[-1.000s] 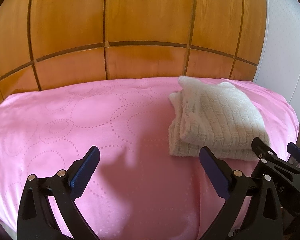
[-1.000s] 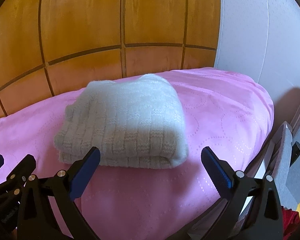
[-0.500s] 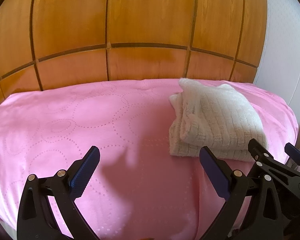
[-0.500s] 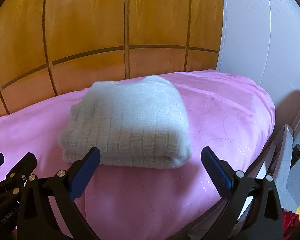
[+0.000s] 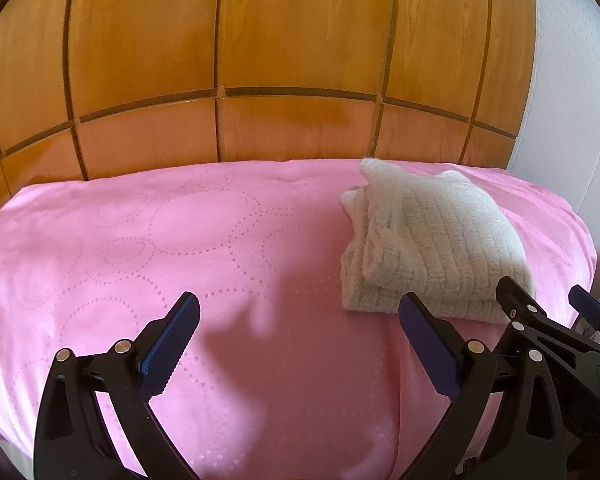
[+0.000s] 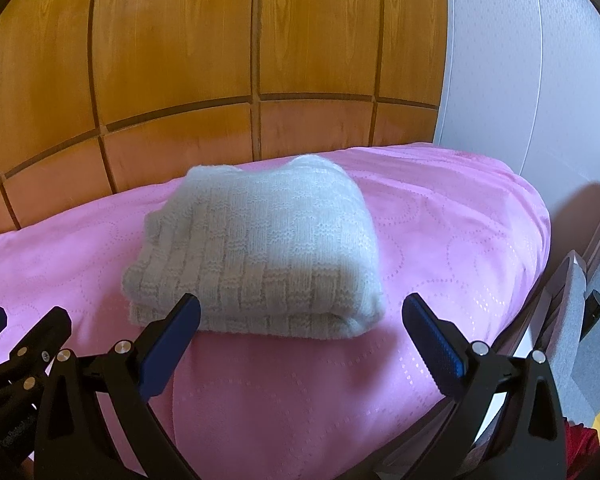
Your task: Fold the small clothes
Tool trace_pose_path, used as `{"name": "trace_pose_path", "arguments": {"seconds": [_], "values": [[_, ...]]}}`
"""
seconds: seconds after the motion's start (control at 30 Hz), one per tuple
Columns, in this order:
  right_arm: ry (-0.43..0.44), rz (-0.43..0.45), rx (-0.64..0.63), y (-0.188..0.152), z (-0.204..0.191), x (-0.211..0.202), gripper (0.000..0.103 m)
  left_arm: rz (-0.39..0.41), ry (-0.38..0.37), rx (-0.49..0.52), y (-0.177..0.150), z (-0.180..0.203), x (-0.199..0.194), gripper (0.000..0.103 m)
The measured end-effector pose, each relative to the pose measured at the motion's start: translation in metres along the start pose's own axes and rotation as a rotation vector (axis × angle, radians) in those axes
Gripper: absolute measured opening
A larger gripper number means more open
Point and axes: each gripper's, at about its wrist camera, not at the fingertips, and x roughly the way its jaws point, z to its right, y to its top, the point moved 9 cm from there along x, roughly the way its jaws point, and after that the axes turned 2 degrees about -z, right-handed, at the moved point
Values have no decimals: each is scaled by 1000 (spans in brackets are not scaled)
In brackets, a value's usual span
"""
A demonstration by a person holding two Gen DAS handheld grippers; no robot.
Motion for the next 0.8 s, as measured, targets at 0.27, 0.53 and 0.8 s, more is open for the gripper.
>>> {"name": "trace_pose_path", "arguments": {"seconds": [0.27,0.53,0.8], "values": [[2,-15,6,-2,3,5,101,-4,10,-2,-2,0,-1,99],[2,-14,1,-3,1,4,101,-5,6,-5,-2,0,-2,99],[5,-23,2,-6,1,4,101,-11,11,-9,-3,0,0,99]]}}
